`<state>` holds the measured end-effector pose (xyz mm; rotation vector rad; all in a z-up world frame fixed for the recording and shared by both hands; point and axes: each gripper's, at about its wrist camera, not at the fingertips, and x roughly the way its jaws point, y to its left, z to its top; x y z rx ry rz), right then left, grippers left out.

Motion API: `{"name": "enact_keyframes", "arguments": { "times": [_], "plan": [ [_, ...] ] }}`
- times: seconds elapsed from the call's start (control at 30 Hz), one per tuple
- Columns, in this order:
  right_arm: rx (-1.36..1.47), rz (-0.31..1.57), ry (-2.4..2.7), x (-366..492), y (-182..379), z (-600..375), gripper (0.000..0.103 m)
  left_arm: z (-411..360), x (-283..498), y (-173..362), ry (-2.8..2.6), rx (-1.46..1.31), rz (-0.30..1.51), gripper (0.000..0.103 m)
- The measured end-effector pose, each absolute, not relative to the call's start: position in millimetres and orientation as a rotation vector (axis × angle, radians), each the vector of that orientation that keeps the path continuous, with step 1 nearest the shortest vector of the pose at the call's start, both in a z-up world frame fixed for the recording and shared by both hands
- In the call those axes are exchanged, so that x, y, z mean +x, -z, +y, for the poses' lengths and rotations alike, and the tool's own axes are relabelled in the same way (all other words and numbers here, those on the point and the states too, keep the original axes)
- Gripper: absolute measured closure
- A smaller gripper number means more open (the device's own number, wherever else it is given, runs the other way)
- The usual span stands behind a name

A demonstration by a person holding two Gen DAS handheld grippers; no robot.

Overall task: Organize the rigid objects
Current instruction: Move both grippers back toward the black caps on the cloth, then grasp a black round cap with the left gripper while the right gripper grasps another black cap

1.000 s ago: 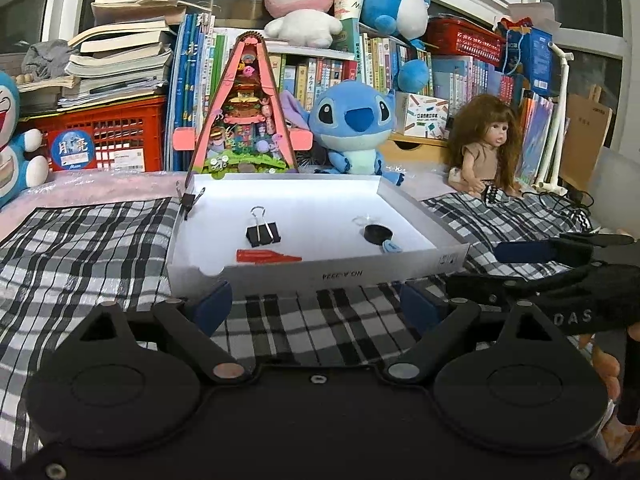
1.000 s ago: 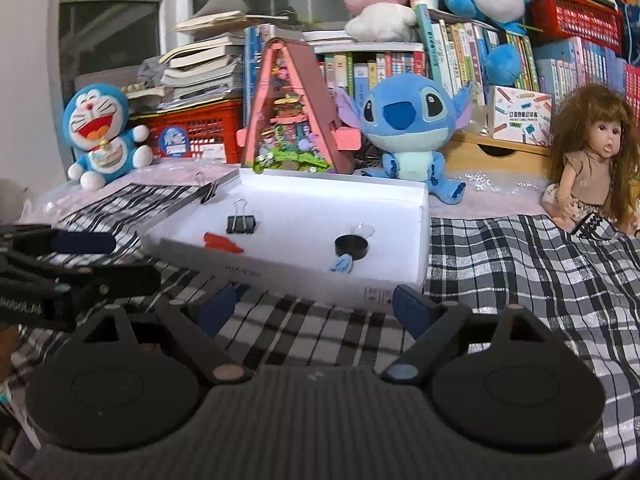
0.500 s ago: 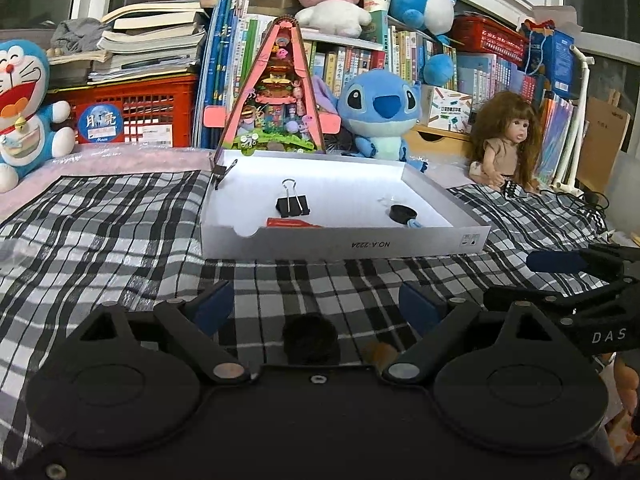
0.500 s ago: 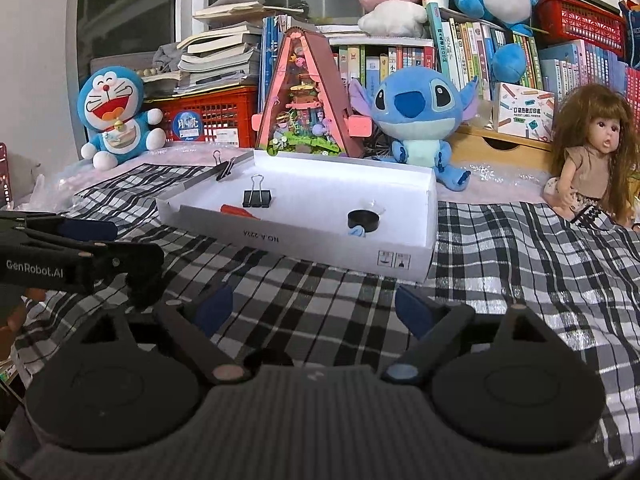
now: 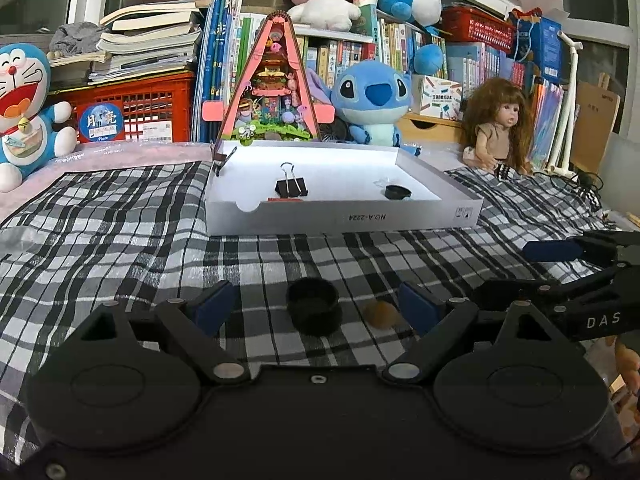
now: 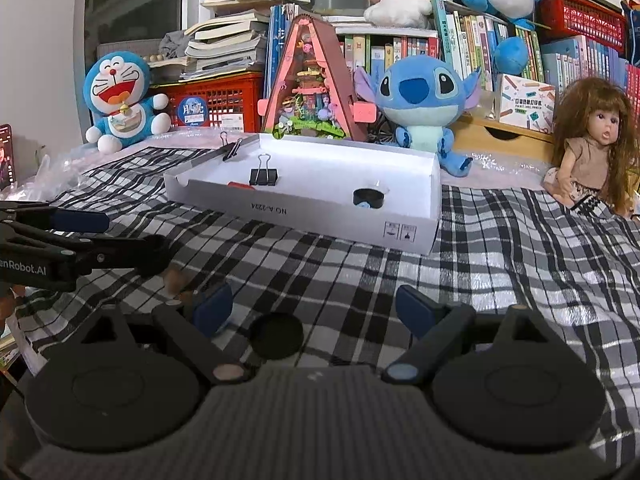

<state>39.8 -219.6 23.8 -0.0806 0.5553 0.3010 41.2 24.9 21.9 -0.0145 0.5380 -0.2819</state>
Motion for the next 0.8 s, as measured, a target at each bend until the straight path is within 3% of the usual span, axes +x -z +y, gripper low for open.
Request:
{"name": "enact_keyframes", "arguments": {
  "times": [0.57, 0.67, 0.77, 0.8],
  "plan": [
    [-0.126, 0.566, -0.343, 26, -15, -216, 0.013, 25, 56, -14, 0.300, -0.078, 0.591, 0.049],
    [-0.137, 0.567, -0.349, 24, -14, -214, 0.018, 23, 61, -12, 0.302, -0.080, 0.598, 0.054],
    [-0.144, 0.579, -0.360, 24, -12, -211, 0.027, 20, 64, -11, 0.294, -0.073, 0.610, 0.072],
    [-0.145, 0.582, -0.363, 25, -12, -211, 0.037, 18, 64, -11, 0.286, -0.067, 0.612, 0.073]
  ]
}}
